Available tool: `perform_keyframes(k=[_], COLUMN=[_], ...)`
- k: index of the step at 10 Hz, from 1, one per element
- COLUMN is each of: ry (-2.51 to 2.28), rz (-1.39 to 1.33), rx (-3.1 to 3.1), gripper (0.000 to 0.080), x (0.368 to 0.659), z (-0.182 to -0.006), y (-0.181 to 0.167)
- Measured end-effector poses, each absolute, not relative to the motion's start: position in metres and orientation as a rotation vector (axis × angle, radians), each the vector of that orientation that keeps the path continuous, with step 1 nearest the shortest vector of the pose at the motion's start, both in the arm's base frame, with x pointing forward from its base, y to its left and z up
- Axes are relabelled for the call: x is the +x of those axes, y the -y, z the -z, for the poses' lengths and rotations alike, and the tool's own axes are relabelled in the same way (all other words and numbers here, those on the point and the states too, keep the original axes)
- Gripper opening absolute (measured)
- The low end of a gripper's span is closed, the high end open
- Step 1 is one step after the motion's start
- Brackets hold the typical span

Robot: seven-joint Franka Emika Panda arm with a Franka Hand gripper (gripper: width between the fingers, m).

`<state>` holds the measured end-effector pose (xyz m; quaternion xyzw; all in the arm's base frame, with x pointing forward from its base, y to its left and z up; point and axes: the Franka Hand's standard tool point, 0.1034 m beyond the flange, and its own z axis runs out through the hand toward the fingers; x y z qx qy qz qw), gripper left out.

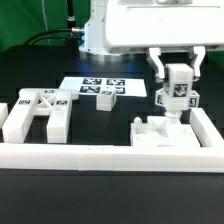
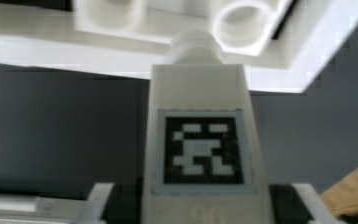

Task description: Assemble chair

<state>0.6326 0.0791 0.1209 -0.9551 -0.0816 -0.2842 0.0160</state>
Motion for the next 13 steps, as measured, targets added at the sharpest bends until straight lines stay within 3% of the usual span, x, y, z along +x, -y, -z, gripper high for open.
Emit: perform_keyframes(k=[5,8,13], ry=[0.256,0.284,0.295], rz=[0.881,0.891,0.874], rx=[-2.975,-2.959,-2.960], gripper=[0.0287,0.0287,0.0287], x=[0.632,0.648,0.644], z=[-0.119,-0.110,-0.094], y=[-0.075,-0.092,-0.098])
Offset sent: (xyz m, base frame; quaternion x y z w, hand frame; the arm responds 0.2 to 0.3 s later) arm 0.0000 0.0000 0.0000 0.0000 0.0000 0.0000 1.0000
